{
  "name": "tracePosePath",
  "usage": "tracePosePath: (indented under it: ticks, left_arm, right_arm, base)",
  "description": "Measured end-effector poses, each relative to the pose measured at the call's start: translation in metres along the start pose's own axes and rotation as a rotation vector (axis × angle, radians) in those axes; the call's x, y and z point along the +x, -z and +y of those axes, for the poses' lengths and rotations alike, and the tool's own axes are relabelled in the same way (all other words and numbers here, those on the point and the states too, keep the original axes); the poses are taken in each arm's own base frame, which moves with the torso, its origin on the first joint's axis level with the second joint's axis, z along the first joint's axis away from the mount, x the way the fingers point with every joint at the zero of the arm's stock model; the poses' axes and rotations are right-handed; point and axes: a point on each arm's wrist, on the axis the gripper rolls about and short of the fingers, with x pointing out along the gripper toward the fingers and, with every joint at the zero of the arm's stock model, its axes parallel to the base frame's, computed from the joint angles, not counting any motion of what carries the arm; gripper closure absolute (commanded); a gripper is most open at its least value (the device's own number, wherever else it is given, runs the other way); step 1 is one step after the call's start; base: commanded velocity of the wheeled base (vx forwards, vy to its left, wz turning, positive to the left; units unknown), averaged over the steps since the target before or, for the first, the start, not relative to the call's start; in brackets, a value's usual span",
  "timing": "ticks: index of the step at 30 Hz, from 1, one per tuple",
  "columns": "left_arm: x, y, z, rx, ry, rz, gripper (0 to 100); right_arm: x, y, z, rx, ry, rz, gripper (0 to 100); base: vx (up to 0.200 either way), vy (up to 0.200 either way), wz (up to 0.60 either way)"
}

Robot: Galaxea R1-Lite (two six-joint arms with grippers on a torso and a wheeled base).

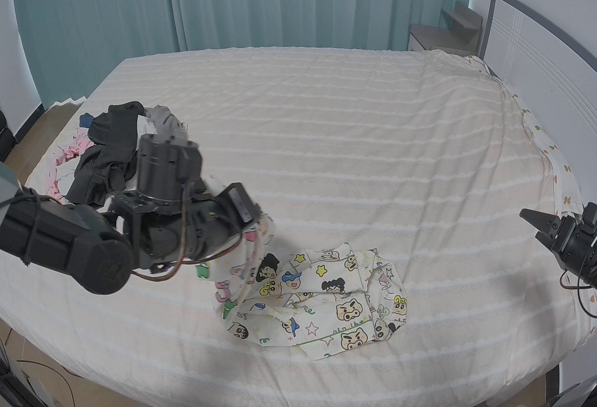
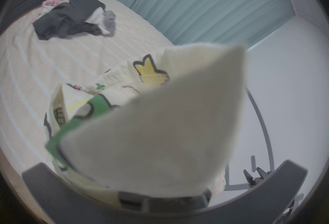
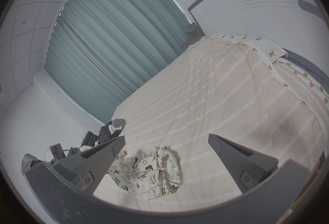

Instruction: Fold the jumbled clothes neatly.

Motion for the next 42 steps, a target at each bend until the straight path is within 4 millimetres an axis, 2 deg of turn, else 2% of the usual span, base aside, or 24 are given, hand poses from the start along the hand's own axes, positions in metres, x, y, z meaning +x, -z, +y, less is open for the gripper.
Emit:
tracePosePath:
  ticks: [8,13,20,21,29,42]
  left_arm:
    - [0.029,0.035,-0.061,0.002,0.134,0.061,100]
    - [0.046,0.051,-0.077,-0.008,0.186,0.074,100]
    - [0.066,0.063,-0.080,-0.018,0.196,0.015,100]
    - [0.068,0.064,-0.079,-0.017,0.194,0.015,0]
    - [0.075,0.068,-0.080,-0.019,0.209,0.005,0]
    - [0.075,0.064,-0.084,-0.004,0.223,-0.001,0]
  right_arm:
    - [0.000,0.000,0.000,-0.001,0.001,-0.001,0]
    - [0.000,0.000,0.000,-0.001,0.001,0.000,0]
    - [0.000,0.000,0.000,-0.001,0.001,0.002,0]
    - [0.000,0.000,0.000,-0.001,0.001,0.003,0]
    - [0.000,0.002,-0.001,-0.006,0.003,0.007,0]
    - [0.001,0.005,-0.001,-0.012,0.002,0.022,0]
  base:
    - [0.000,0.000,0.00]
    - [0.000,0.000,0.00]
    - [0.000,0.000,0.00]
    - [0.000,0.000,0.00]
    - [0.000,0.000,0.00]
    - [0.000,0.000,0.00]
